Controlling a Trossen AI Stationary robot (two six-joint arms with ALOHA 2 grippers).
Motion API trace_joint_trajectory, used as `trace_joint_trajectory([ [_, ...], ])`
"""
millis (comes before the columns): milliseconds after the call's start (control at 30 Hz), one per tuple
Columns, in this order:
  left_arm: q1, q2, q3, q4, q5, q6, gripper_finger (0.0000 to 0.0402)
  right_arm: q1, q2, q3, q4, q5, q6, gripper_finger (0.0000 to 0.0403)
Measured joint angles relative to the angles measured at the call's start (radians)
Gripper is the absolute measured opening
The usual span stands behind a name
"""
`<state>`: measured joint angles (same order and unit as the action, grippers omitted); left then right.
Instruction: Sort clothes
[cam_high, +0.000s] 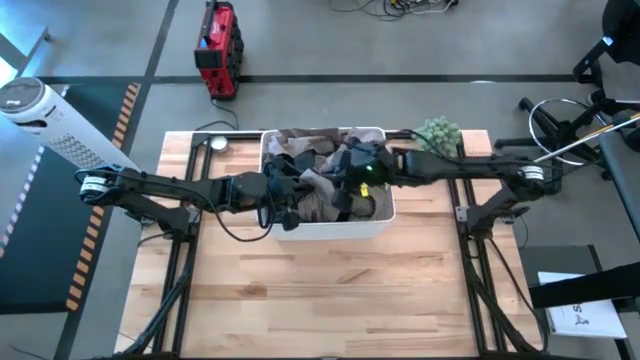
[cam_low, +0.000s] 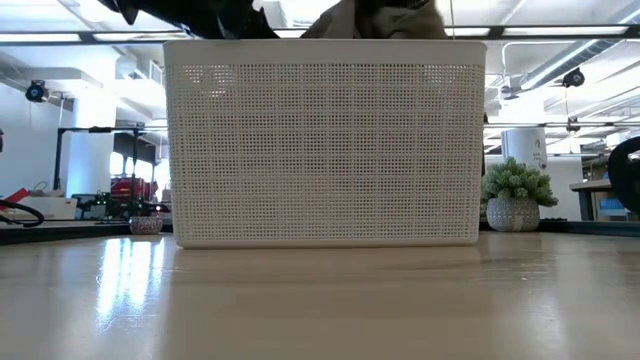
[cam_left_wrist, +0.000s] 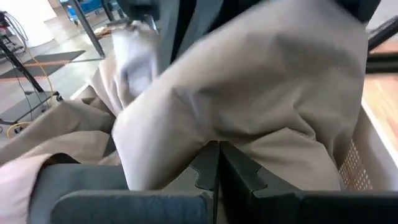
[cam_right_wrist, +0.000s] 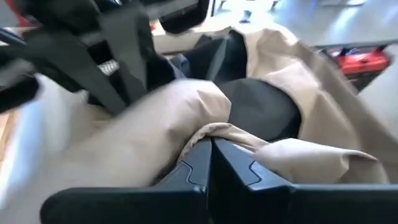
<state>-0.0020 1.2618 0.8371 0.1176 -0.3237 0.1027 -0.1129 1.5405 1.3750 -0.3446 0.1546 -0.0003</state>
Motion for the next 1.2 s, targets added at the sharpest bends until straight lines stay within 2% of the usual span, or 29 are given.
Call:
trace_joint_trajectory([
  [167, 0.0, -0.039, 0.001, 0.005, -0.008, -0.004, 0.0, -0.085, 0.117, 0.0, 0.044, -0.104, -0.001, 0.0],
  [500, -0.009, -0.228, 0.002, -0.036, -0.008, -0.009, 0.0, -0.188, 0.251, 0.001, 0.021, -0.173, 0.002, 0.0],
  [800, -0.014, -0.369, 0.003, -0.056, -0.008, 0.01, 0.0, -0.194, 0.37, 0.005, 0.003, -0.211, 0.035, 0.0],
  [1200, -0.014, -0.406, 0.002, -0.084, -0.008, 0.02, 0.0, -0.19, 0.425, 0.005, 0.003, -0.209, 0.068, 0.0],
])
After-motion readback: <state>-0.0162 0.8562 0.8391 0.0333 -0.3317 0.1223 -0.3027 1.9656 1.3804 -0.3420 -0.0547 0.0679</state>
